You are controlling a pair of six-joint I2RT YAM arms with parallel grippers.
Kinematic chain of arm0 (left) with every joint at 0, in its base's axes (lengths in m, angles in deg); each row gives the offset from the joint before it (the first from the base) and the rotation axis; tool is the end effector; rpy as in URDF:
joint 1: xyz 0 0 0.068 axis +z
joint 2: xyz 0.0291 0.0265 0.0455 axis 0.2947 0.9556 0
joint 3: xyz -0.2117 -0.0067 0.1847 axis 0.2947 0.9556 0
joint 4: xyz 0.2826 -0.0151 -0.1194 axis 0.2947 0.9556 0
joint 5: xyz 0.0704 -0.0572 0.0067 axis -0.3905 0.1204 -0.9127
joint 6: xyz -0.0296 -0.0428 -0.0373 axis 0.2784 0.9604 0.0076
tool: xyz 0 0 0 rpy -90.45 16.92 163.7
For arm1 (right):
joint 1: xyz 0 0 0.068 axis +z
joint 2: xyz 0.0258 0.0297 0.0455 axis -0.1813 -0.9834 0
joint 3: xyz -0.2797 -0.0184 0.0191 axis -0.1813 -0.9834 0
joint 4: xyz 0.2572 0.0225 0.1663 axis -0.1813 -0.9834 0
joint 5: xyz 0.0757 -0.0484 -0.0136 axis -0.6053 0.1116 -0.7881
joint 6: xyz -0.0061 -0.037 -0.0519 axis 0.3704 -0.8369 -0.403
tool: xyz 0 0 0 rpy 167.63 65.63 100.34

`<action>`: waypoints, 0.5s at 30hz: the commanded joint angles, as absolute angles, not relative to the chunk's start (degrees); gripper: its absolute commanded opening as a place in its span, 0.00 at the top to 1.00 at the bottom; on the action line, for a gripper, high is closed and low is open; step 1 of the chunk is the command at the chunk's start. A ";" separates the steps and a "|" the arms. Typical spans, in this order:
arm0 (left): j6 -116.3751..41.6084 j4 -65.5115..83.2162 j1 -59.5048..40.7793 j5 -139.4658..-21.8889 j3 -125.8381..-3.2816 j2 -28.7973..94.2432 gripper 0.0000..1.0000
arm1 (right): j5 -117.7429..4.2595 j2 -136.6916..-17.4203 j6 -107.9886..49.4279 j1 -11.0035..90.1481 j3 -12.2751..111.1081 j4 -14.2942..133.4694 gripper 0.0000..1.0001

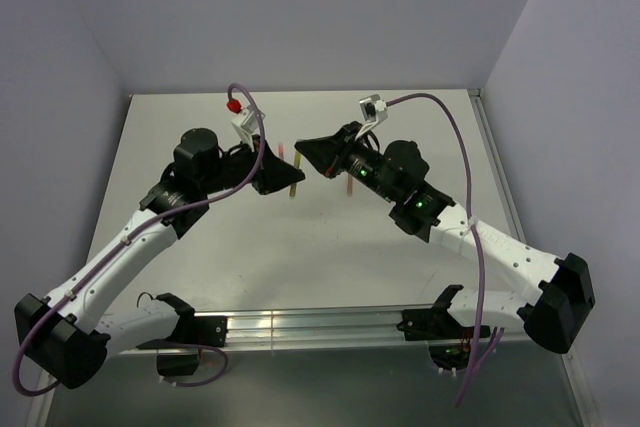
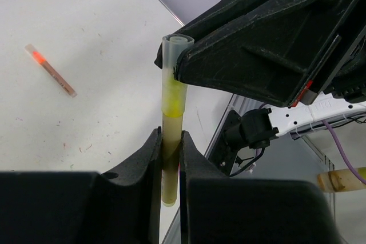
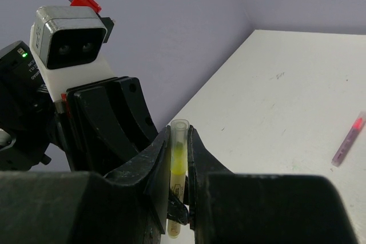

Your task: Insert the pens into the pen caps

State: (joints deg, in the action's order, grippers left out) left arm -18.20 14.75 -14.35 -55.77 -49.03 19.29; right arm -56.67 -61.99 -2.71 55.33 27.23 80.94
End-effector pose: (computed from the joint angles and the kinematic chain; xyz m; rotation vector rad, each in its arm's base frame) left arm 0.2448 -0.1817 0.3682 0.4756 1.8256 -1.2717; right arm 0.2295 0.2378 0.3747 -0.2716 1.5220 1.2022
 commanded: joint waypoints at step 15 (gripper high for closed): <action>-23.12 2.69 -12.66 -67.49 -59.63 21.21 1.00 | -67.82 -61.19 -7.97 60.54 27.22 66.34 1.00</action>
